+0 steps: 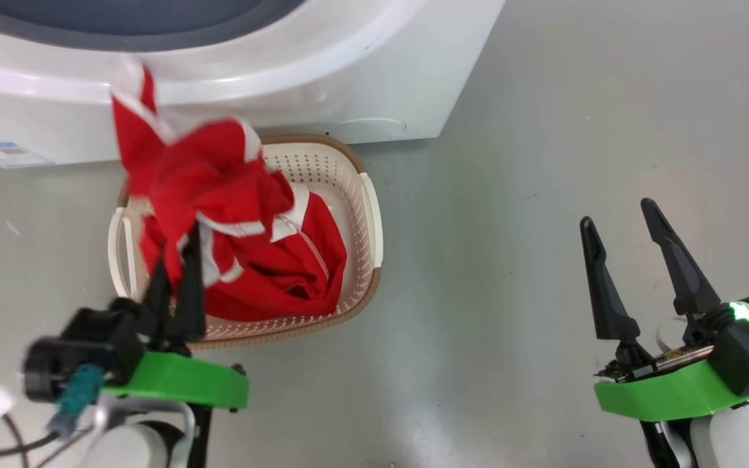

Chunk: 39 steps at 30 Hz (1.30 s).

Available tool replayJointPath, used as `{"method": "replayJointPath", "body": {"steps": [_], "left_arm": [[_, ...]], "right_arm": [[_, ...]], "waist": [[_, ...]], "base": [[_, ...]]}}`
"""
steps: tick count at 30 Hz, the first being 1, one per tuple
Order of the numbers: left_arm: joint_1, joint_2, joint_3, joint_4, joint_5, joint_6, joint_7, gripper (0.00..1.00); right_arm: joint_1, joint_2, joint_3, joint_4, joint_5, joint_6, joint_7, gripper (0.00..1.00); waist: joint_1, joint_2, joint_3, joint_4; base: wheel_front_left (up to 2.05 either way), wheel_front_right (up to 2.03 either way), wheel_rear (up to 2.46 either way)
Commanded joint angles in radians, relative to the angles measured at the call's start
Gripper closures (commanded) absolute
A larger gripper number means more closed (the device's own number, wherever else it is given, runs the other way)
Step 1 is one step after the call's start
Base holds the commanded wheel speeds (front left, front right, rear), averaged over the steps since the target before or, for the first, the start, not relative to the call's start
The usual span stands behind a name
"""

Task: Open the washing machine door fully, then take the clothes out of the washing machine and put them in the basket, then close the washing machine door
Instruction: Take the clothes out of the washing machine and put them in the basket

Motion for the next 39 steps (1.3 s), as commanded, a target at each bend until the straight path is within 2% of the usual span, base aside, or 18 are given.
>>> {"method": "replayJointPath", "body": {"steps": [1, 12, 22, 26, 33, 39], "left_arm": [[-0.01, 0.009, 0.026, 0.014, -0.014, -0.01, -0.012, 1.0], [-0.156, -0.085, -0.004, 0.456, -0.066, -0.14, -0.104, 1.0], [-0.343, -0.17, -0.006, 0.859, -0.093, -0.239, -0.128, 1.0], [-0.406, -0.2, -0.008, 1.0, -0.106, -0.295, -0.131, 1.0], [-0.514, -0.227, -0.03, 1.22, -0.106, -0.33, -0.101, 1.0], [-0.571, -0.234, -0.04, 1.323, -0.112, -0.351, -0.065, 1.0]], "right_arm": [[0.026, -0.006, 0.024, -0.022, -0.006, 0.006, -0.006, 0.0], [0.029, -0.006, 0.033, -0.028, -0.01, 0.006, -0.006, 0.0], [0.002, -0.006, 0.046, -0.026, -0.005, 0.006, -0.006, 0.0], [-0.009, -0.006, 0.055, -0.022, -0.008, 0.006, -0.006, 0.0], [-0.033, -0.006, 0.059, -0.024, -0.015, 0.006, -0.006, 0.0], [-0.041, -0.006, 0.063, -0.018, -0.01, 0.006, -0.006, 0.0]], "waist": [[0.0, 0.0, -0.002, -0.002], [0.0, 0.0, 0.025, -0.011], [0.0, 0.0, 0.073, -0.023], [0.0, 0.0, 0.095, -0.034], [0.0, 0.0, 0.137, -0.056], [0.0, 0.0, 0.154, -0.071]], "base": [[0.0, 0.0, 0.0], [0.0, 0.0, 0.0], [0.0, 0.0, 0.0], [0.0, 0.0, 0.0], [0.0, 0.0, 0.0], [0.0, 0.0, 0.0]]}}
